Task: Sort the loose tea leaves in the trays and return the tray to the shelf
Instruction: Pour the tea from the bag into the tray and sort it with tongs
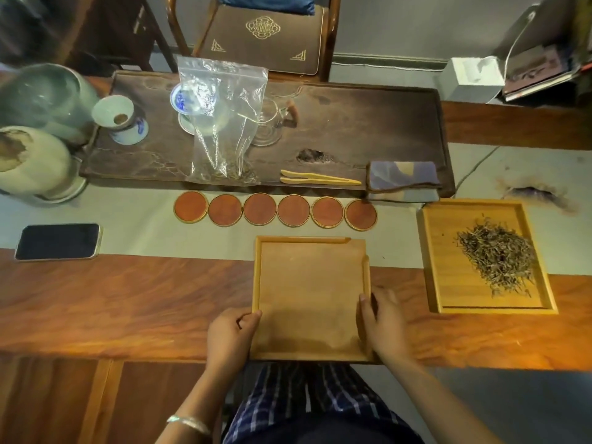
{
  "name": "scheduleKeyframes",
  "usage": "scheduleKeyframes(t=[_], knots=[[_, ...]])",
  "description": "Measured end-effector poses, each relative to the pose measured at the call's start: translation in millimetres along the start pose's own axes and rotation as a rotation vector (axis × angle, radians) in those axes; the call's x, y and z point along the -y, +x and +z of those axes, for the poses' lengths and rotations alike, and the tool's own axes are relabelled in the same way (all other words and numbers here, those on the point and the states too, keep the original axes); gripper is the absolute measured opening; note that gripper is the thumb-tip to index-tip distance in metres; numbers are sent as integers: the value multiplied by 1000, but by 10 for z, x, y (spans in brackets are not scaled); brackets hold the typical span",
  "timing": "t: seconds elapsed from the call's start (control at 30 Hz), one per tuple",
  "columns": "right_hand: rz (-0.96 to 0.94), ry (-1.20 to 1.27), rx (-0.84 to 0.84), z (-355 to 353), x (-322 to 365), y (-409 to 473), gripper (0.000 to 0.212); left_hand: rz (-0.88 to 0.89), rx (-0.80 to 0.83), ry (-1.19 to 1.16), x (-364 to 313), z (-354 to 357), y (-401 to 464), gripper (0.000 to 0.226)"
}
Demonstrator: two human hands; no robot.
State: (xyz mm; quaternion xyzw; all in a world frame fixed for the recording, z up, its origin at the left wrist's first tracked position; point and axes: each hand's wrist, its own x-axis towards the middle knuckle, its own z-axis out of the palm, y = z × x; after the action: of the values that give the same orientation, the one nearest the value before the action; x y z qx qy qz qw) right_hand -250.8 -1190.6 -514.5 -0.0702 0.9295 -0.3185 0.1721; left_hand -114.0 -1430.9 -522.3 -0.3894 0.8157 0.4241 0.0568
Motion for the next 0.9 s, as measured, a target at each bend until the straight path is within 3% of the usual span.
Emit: scheduleKeyframes(t=[0.37,0.6,0.73,0.9], knots=[[58,-36,-63,90,19,150,19,-78,-65,46,-158,64,190,26],[84,-113,17,-25,-18,144,25,-33,49,152,-222,-60,223,18],[-89,-80,-82,-261,415,502,28,103,-201,179,-485,-582,571,25],[-309,-20,-91,-347,1614,1507,23,298,-431,251,-1112,-1412,1517,50]])
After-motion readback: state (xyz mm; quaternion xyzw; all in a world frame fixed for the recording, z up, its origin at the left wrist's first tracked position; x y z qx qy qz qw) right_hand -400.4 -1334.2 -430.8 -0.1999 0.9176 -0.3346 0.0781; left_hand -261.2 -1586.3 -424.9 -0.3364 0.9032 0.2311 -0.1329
